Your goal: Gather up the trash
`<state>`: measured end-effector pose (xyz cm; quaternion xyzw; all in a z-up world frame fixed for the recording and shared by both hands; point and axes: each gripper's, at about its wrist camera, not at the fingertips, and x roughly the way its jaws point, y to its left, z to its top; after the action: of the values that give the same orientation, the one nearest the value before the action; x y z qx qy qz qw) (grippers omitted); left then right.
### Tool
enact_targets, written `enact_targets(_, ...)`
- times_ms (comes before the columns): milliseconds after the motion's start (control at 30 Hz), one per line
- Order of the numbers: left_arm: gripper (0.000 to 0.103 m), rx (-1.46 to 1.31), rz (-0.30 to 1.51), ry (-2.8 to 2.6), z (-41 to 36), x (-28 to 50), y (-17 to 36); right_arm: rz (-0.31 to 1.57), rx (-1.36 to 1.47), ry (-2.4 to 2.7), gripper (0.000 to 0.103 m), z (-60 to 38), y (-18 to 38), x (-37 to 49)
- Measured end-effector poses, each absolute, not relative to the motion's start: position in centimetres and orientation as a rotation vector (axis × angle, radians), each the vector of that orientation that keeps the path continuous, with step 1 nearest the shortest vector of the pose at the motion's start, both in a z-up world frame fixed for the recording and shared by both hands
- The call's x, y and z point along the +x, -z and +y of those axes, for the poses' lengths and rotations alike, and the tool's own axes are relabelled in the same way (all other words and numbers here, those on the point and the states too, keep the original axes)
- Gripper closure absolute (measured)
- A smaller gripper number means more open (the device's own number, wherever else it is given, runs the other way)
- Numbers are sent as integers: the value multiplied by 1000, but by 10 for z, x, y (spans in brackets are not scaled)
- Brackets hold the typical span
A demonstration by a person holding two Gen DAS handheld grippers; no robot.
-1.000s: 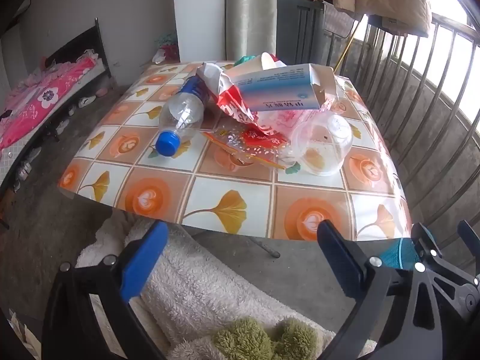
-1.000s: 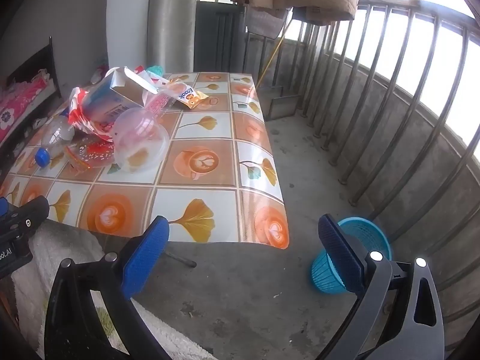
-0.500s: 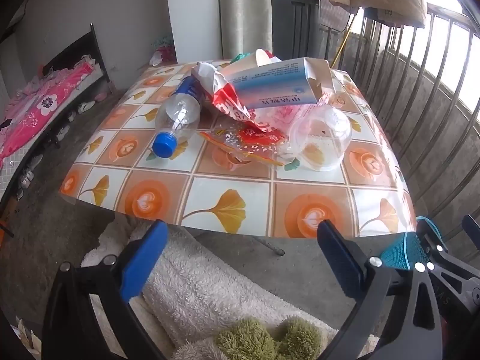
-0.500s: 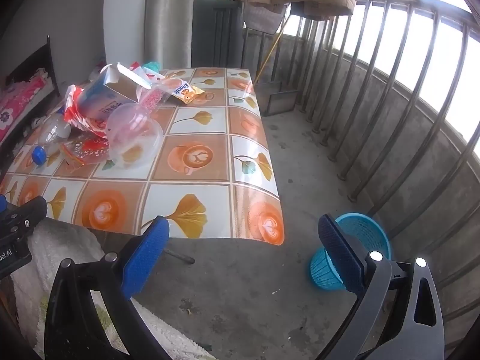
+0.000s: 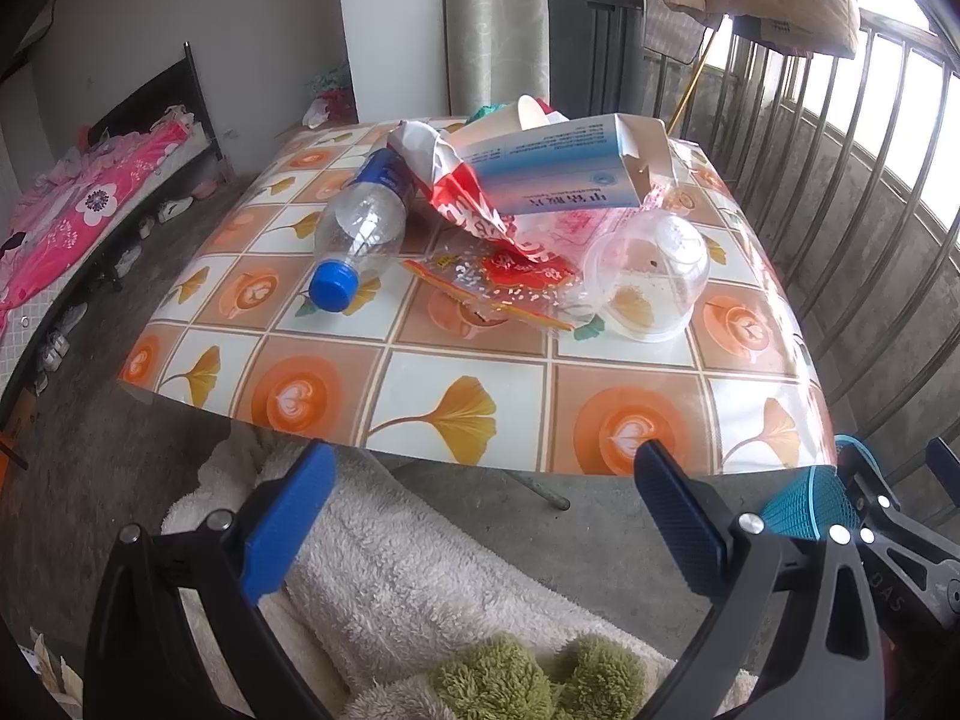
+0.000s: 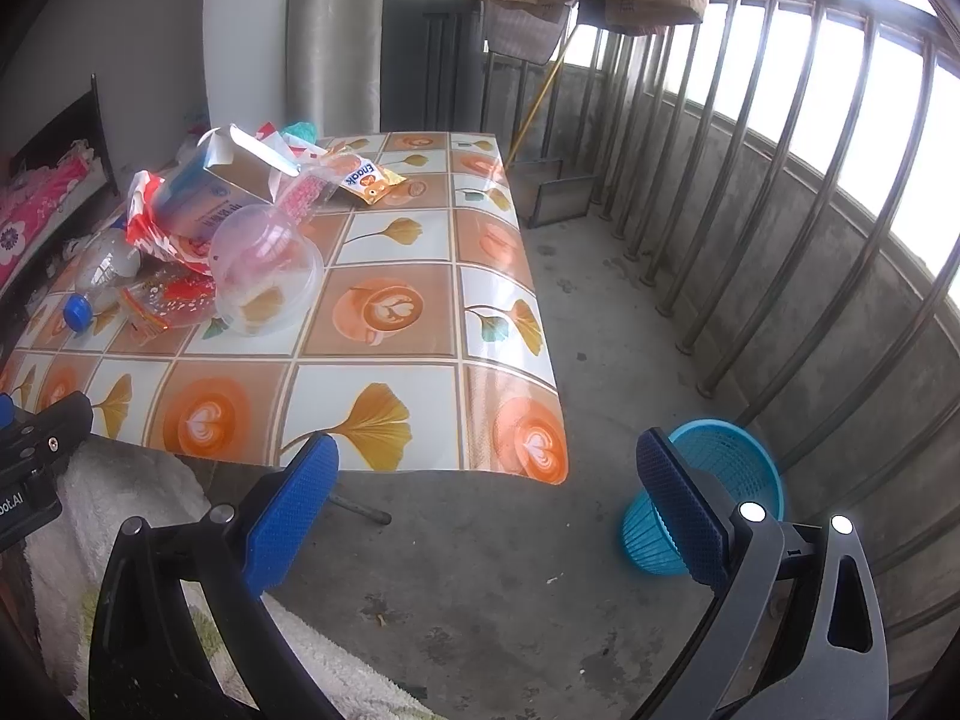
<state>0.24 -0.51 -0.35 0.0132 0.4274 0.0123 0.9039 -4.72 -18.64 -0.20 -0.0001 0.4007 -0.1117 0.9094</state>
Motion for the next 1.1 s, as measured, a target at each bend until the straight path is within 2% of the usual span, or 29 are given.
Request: enact_targets(1100,5,19,884,-48,1,3,2,830,12,227,7,-187,3,-48)
